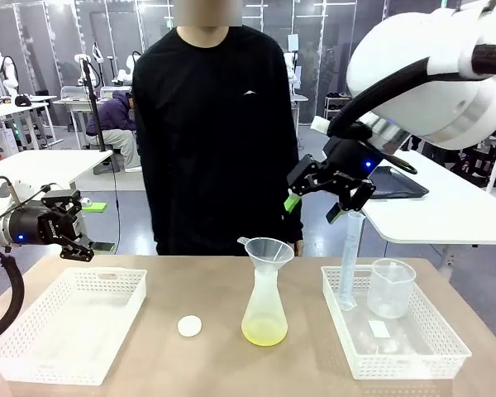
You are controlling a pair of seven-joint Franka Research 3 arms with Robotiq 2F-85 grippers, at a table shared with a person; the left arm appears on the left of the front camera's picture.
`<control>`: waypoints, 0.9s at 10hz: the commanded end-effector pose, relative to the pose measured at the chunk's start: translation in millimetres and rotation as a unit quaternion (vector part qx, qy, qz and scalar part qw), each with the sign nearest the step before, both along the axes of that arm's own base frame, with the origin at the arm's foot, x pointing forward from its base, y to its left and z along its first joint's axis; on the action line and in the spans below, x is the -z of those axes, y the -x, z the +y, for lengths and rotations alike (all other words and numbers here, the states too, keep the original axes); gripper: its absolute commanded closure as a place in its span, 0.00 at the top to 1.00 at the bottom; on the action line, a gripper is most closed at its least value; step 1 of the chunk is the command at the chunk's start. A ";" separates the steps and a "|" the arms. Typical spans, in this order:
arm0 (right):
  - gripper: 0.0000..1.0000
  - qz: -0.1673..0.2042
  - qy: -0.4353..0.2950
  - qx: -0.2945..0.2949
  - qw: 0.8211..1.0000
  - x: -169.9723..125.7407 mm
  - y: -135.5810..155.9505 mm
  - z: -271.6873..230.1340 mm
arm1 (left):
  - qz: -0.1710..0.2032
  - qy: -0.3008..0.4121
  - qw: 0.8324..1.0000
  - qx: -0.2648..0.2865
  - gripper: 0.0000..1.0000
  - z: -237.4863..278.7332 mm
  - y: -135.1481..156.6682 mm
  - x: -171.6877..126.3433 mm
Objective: Prepare the solutions needed for the experiment.
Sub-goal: Once the solution is in the Big flask , pick up the Plastic Funnel and place it back into the right Organizing basket.
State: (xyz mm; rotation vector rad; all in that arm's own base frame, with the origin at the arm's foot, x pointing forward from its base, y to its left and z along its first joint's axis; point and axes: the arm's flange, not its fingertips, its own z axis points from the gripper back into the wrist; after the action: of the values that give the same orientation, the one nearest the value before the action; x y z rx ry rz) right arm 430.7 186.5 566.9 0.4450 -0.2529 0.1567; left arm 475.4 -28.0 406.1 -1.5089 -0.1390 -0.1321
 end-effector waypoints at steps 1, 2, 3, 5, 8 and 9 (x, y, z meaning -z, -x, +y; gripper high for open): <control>1.00 0.006 0.014 0.035 0.999 -4.7 -7.1 7.0 | -0.002 0.002 1.000 -0.005 1.00 -0.4 -0.8 -1.7; 1.00 0.007 -0.001 0.033 0.999 -6.5 -3.5 7.9 | -0.002 0.002 1.000 -0.005 1.00 -0.4 -0.8 -1.7; 1.00 -0.009 -0.011 0.008 1.000 -12.0 4.4 5.3 | -0.002 0.002 1.000 -0.005 1.00 -0.4 -0.8 -1.7; 1.00 0.005 0.004 0.017 1.000 -2.1 -2.2 2.7 | -0.002 0.002 1.000 -0.005 1.00 -0.4 -0.8 -1.7; 1.00 0.004 0.001 0.015 1.000 -4.3 -2.1 3.4 | -0.002 0.002 1.000 -0.005 1.00 -0.4 -0.8 -1.7; 1.00 0.024 0.007 -0.001 1.000 6.1 -6.9 11.6 | -0.002 0.002 1.000 -0.005 1.00 -0.4 -0.8 -1.7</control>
State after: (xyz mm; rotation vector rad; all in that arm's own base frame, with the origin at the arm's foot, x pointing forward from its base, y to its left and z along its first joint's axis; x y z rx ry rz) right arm 432.9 191.8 567.3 0.4387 -0.2361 0.1301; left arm 475.4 -27.9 406.1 -1.5089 -0.1390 -0.1321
